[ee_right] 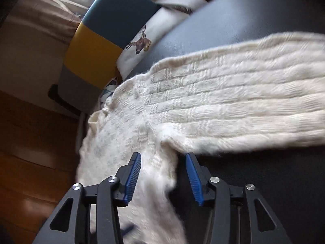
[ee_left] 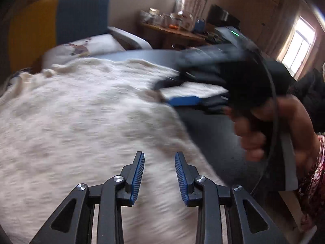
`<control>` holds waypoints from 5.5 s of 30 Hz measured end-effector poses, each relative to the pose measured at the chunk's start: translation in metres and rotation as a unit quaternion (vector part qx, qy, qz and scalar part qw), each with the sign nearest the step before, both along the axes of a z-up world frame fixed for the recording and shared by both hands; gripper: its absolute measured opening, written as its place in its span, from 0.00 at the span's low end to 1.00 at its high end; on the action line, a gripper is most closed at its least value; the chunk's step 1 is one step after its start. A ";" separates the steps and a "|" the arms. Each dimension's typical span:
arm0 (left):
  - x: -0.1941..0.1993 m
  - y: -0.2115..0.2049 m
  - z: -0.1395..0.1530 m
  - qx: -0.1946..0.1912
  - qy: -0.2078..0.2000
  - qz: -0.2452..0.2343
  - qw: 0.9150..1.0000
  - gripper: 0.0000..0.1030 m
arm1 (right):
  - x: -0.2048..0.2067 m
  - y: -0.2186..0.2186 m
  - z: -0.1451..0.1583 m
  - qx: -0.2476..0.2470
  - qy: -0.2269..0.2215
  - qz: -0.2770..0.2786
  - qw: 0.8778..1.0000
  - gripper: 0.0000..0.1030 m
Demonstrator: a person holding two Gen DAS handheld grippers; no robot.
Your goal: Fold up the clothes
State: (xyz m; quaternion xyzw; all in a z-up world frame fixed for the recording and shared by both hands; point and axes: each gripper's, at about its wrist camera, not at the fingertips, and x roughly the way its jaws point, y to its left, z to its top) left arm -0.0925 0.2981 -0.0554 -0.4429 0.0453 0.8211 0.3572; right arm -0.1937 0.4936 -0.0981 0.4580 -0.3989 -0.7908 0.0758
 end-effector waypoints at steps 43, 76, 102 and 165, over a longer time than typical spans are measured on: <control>-0.027 -0.128 -0.022 -0.008 0.015 0.149 0.989 0.35 | 0.141 0.156 0.040 0.170 -0.019 -0.321 0.932 0.56; -0.033 -0.199 -0.004 0.063 0.006 0.202 0.977 0.35 | -0.004 0.024 0.210 0.159 0.175 -0.189 0.953 0.00; -0.037 -0.270 -0.030 0.139 -0.035 0.246 0.959 0.35 | -0.052 0.044 0.018 0.529 -0.079 -0.030 0.845 0.57; -0.042 -0.286 -0.036 0.205 -0.048 0.234 0.949 0.35 | -0.051 -0.010 0.151 0.209 0.131 -0.081 0.966 0.07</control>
